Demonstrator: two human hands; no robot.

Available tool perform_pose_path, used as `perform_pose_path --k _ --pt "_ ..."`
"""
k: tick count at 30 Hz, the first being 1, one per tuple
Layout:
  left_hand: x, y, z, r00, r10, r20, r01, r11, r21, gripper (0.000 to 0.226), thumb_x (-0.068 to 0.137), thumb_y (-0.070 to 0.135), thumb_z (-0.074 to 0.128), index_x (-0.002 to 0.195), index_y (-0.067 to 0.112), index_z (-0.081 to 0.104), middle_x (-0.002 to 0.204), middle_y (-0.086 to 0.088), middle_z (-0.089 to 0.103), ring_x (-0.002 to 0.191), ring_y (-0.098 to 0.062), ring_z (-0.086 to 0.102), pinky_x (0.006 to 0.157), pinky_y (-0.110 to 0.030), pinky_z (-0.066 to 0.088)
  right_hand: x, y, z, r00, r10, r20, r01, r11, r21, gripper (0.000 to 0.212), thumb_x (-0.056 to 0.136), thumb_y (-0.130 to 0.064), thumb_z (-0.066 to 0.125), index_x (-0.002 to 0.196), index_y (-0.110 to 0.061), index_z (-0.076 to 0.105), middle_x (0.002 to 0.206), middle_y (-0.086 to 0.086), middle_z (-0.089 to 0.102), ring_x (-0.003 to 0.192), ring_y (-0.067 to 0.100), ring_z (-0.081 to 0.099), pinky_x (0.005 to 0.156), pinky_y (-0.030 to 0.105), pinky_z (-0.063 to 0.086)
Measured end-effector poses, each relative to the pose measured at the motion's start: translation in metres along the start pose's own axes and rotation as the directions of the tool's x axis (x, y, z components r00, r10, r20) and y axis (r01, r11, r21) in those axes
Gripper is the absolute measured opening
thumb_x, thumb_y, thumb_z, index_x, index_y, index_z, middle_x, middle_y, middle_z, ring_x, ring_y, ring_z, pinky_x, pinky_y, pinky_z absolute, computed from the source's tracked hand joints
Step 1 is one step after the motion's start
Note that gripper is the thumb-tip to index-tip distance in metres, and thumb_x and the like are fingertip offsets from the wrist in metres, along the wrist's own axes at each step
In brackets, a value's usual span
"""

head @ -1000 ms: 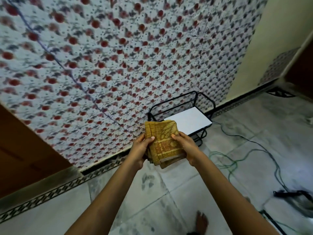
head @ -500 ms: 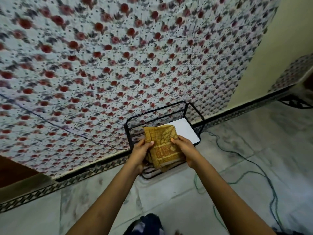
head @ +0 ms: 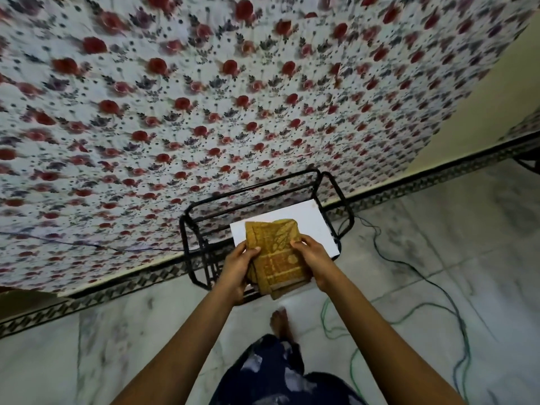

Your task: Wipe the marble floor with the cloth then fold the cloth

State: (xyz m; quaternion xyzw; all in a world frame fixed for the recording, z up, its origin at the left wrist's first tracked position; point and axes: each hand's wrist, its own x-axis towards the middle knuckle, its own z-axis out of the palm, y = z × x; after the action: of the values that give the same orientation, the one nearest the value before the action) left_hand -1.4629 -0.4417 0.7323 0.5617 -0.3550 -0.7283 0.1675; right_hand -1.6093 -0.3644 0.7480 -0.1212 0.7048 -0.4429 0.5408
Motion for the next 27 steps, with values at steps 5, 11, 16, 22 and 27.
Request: perform_pose_path --k 5,11,16,22,27 --pt "0.07 -0.009 0.022 0.996 -0.048 -0.072 0.051 0.998 0.036 0.018 0.092 0.021 0.056 0.105 0.032 0.063 0.114 -0.004 0.065 0.102 -0.026 0.062 0.072 -0.039 0.054 0.084 0.009 -0.017 0.999 0.046 -0.014 -0.047 0.989 -0.141 0.038 0.091 -0.013 0.055 0.129 -0.018 0.05 0.125 0.014 0.058 0.111 0.03 0.055 0.091 0.036 0.048" --pt "0.172 -0.045 0.032 0.979 -0.097 -0.182 0.106 0.993 0.042 0.018 0.093 0.019 0.055 0.108 0.025 0.062 0.115 -0.01 0.065 0.104 -0.032 0.061 0.068 -0.038 0.055 0.19 0.047 -0.012 0.997 0.05 -0.065 -0.065 0.963 -0.261 0.036 0.09 -0.006 0.053 0.126 -0.009 0.053 0.12 0.018 0.06 0.108 0.034 0.057 0.093 0.041 0.048" --pt "0.274 -0.075 0.037 0.953 -0.111 -0.282 0.125 0.992 0.033 0.024 0.092 0.011 0.056 0.115 0.017 0.06 0.113 -0.013 0.064 0.094 -0.027 0.06 0.078 -0.037 0.051 0.288 0.076 -0.013 0.994 0.085 -0.064 -0.101 0.948 -0.303 0.037 0.089 -0.003 0.051 0.126 -0.01 0.053 0.116 0.017 0.061 0.104 0.03 0.058 0.09 0.037 0.048" --pt "0.351 -0.102 0.039 0.958 -0.093 -0.27 0.132 0.983 0.129 0.036 0.092 0.012 0.054 0.128 0.016 0.055 0.113 -0.01 0.064 0.1 -0.03 0.062 0.074 -0.038 0.055 0.359 0.103 -0.019 0.995 0.055 -0.085 -0.084 0.915 -0.396 0.034 0.092 -0.015 0.054 0.126 -0.01 0.053 0.122 0.014 0.06 0.108 0.03 0.057 0.093 0.037 0.046" --pt "0.363 -0.123 0.043 0.926 -0.056 -0.374 0.154 0.959 0.238 0.039 0.088 0.008 0.061 0.126 0.018 0.055 0.116 -0.005 0.06 0.104 -0.028 0.058 0.086 -0.045 0.054 0.38 0.127 -0.026 0.996 -0.014 -0.086 -0.037 0.825 -0.565 0.031 0.089 -0.015 0.056 0.12 -0.011 0.056 0.113 0.012 0.064 0.104 0.03 0.059 0.082 0.025 0.041"
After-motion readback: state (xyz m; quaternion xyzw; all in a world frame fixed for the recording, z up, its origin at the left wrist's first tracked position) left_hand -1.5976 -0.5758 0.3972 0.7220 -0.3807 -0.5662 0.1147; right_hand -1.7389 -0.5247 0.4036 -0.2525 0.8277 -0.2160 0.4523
